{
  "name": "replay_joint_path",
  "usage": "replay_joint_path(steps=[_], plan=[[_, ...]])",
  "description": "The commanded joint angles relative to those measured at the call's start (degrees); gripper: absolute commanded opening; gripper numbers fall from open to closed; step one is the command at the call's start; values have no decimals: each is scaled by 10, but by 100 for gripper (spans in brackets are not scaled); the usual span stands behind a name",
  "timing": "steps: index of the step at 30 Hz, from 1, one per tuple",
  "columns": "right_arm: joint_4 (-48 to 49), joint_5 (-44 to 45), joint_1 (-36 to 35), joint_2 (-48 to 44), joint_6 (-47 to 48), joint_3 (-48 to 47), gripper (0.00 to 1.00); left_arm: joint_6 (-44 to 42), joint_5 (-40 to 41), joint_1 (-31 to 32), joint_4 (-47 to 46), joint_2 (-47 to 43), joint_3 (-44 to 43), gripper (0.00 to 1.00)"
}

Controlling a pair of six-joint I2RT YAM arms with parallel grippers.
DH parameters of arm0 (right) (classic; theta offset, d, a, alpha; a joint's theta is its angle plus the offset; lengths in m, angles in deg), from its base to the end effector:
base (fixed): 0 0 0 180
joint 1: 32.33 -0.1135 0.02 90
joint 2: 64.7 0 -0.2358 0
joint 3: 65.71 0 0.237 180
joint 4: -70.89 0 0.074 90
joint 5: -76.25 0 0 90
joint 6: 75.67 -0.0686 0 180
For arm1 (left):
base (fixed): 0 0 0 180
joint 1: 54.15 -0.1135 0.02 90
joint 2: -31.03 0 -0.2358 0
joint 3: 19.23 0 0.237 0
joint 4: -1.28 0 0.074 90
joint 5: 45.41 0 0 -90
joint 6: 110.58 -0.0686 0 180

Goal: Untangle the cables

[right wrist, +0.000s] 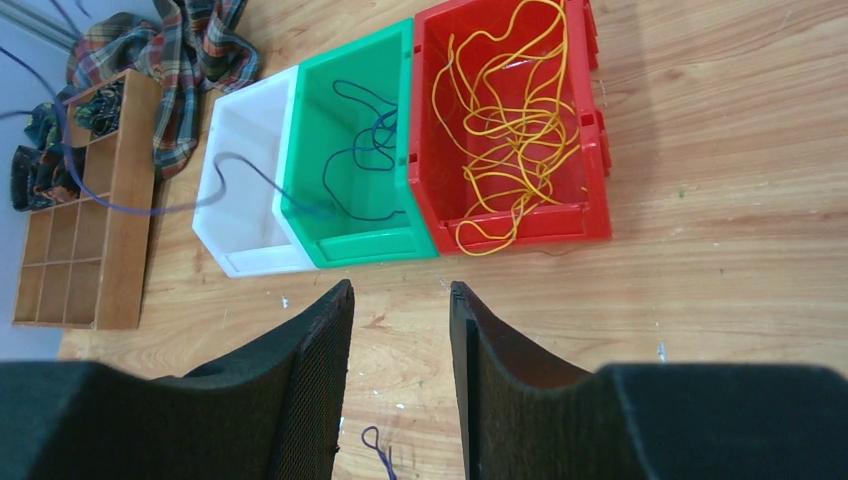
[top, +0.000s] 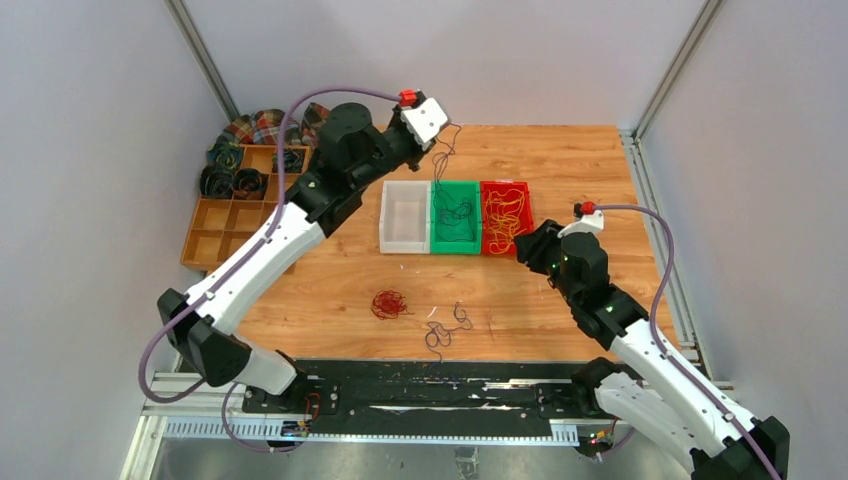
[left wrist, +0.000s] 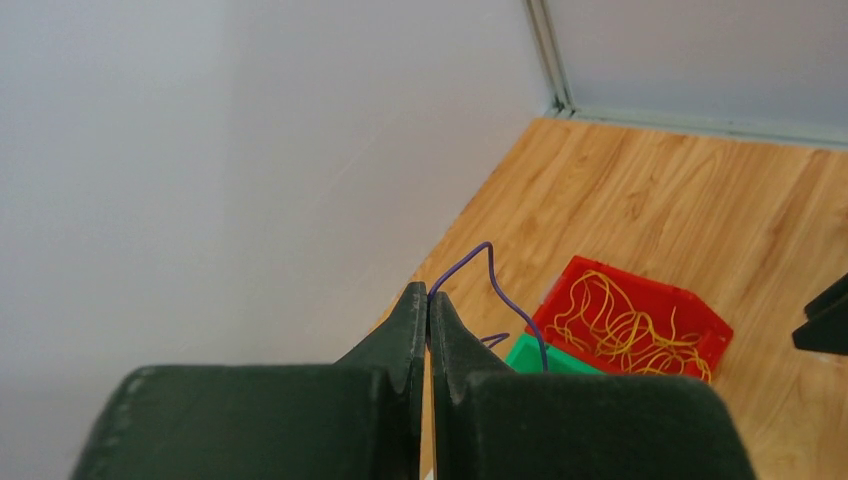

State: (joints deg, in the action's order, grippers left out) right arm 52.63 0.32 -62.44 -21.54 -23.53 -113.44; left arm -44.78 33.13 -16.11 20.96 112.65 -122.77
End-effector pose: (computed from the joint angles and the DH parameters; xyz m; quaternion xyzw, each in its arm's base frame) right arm 0.1994 0.0963 0.2604 0.1282 0.7735 0.2629 0.5622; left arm 0.2646 -0.2243 0.4408 0.4181 0.5532 -0.1551 0.7036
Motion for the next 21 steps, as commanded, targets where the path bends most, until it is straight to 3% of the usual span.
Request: replay_joint_path(steps=[1,21], plan=[[-17,31,8,-6,8,-6,40,-36,15,4,-53,36,4,0],[-12,15,15,-10,1,20,38,-124,54,8,-64,131,9,0]])
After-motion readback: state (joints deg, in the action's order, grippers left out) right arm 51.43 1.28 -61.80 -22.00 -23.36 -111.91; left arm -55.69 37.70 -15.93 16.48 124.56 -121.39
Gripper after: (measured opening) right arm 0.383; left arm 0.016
